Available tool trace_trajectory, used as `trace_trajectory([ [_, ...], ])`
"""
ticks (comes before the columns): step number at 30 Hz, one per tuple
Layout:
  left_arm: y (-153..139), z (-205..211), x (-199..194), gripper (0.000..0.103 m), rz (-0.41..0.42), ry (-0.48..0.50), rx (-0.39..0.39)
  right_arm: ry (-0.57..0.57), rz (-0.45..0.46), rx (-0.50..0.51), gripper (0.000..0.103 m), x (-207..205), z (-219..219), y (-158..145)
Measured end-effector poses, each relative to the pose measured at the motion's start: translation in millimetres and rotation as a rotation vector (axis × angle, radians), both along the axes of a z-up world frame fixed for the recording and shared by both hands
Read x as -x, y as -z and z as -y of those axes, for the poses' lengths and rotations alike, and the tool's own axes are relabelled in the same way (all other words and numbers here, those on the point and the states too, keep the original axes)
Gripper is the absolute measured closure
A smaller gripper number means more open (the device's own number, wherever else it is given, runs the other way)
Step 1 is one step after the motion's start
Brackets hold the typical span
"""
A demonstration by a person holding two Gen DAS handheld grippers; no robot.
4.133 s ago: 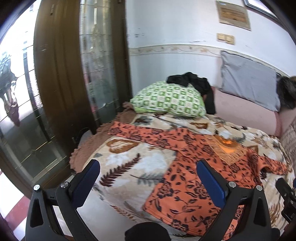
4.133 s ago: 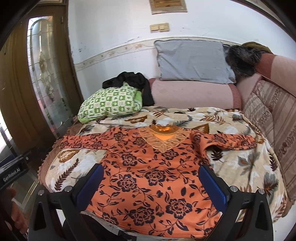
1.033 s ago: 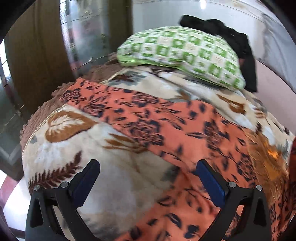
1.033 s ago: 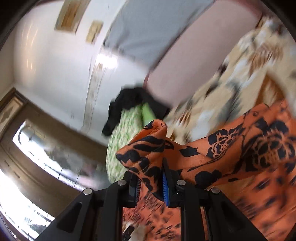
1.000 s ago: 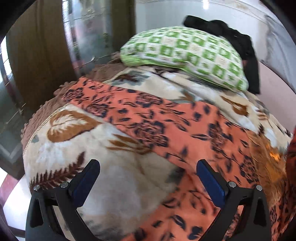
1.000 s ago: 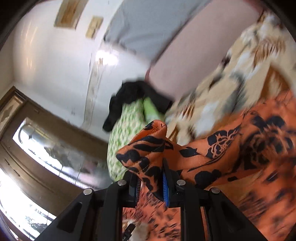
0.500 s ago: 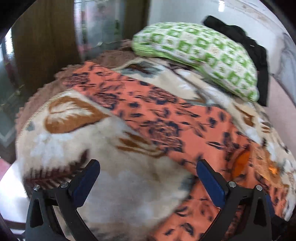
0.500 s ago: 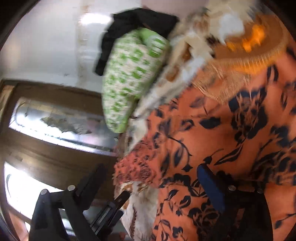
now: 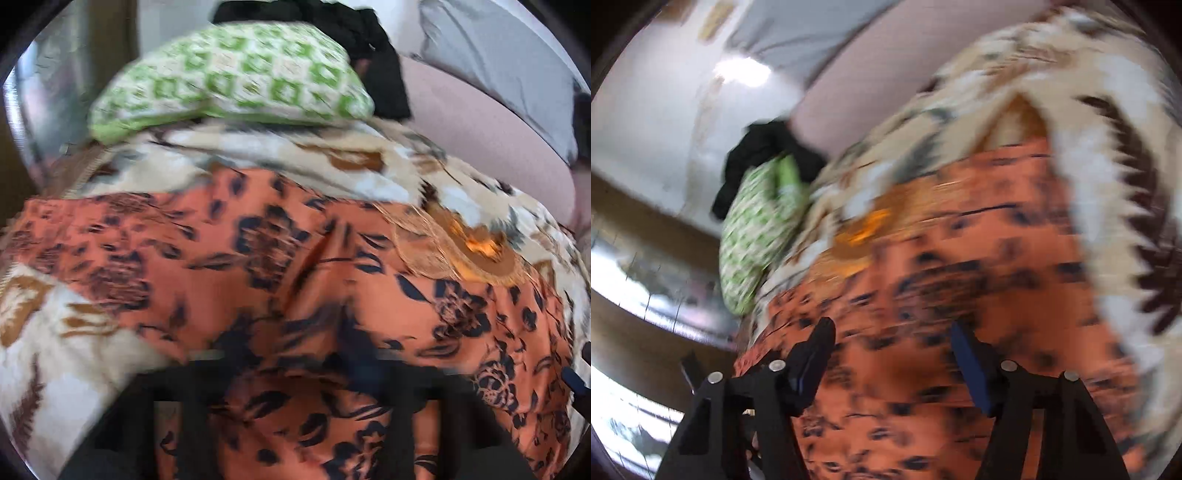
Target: Fold small clothes
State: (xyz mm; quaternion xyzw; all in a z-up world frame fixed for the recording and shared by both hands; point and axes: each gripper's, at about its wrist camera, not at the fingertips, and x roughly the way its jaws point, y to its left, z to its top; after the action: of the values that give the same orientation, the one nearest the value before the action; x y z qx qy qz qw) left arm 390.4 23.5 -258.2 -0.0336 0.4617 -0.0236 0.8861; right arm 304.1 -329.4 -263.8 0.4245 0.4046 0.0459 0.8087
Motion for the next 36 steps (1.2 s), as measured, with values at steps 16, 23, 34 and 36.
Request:
trace_trajectory([
  [16, -38, -38, 14, 0.097, 0.139, -0.065, 0.183, -0.059, -0.12, 0.002, 0.036, -12, 15, 33],
  [23, -34, -73, 9, 0.097, 0.15, -0.229, 0.227, -0.07, -0.116, 0.071, 0.036, -16, 2, 31],
  [34, -7, -221, 38, 0.042, 0.018, -0.704, 0.373, -0.071, -0.101, 0.109, 0.035, -14, -3, 30],
  [36, -3, -247, 44, 0.035, 0.004, -0.732, 0.417, -0.079, -0.099, 0.131, 0.034, -15, -6, 29],
])
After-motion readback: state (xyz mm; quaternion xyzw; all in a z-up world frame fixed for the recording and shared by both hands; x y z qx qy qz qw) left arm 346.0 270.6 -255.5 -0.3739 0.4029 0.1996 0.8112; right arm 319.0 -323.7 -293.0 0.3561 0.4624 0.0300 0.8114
